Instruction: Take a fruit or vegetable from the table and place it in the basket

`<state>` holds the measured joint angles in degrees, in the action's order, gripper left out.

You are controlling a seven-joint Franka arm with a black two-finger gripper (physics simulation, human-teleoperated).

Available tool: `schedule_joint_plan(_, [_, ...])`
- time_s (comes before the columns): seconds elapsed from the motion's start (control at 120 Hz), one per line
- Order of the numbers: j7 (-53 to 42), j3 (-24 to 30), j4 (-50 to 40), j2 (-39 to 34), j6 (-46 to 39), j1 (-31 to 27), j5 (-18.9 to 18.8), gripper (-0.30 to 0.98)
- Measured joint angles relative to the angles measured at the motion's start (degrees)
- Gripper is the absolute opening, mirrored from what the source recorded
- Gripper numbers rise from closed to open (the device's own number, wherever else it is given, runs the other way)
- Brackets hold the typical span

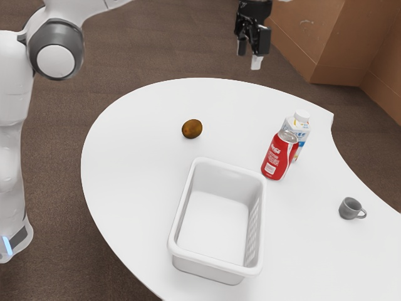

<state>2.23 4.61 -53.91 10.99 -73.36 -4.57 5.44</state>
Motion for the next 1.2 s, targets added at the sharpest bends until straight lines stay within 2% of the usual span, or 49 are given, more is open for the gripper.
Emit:
schedule_joint_plan(0.217, [2.81, 0.38, 0.04, 0.61, 0.29, -0.08, 0.47, 0.69])
schedule_joint_plan(0.333, [4.13, 0.56, -0.82, 0.52, 0.10, 0.58, -2.25, 0.69])
schedule_joint_plan(0.483, [5.56, 0.08, -4.61, 0.19, -0.02, 0.49, -3.60, 0.69])
schedule_joint_plan(0.517, [5.93, -0.65, -7.67, -0.55, -0.26, 0.56, -3.79, 0.69])
schedule_joint_plan(0.592, [6.88, -3.55, -23.76, -8.57, -4.17, 0.77, -4.22, 0.69])
schedule_joint_plan(0.675, [8.05, -10.17, -37.66, -17.14, -9.40, 4.51, -5.80, 0.69])
schedule_joint_plan(0.75, [9.05, -13.96, -46.61, -21.03, -14.70, 3.26, -7.10, 0.69])
schedule_joint_plan(0.883, [11.10, -15.61, -57.00, -26.85, -22.58, 2.76, -9.02, 0.69])
schedule_joint_plan(0.967, [12.29, -18.79, -58.19, -26.39, -25.92, 2.68, -10.34, 0.69])
schedule_joint_plan(1.067, [13.06, -21.07, -57.37, -22.34, -29.13, 2.52, -11.05, 0.69])
schedule_joint_plan(1.2, [13.04, -21.27, -54.23, -15.47, -31.58, 2.47, -9.46, 0.69])
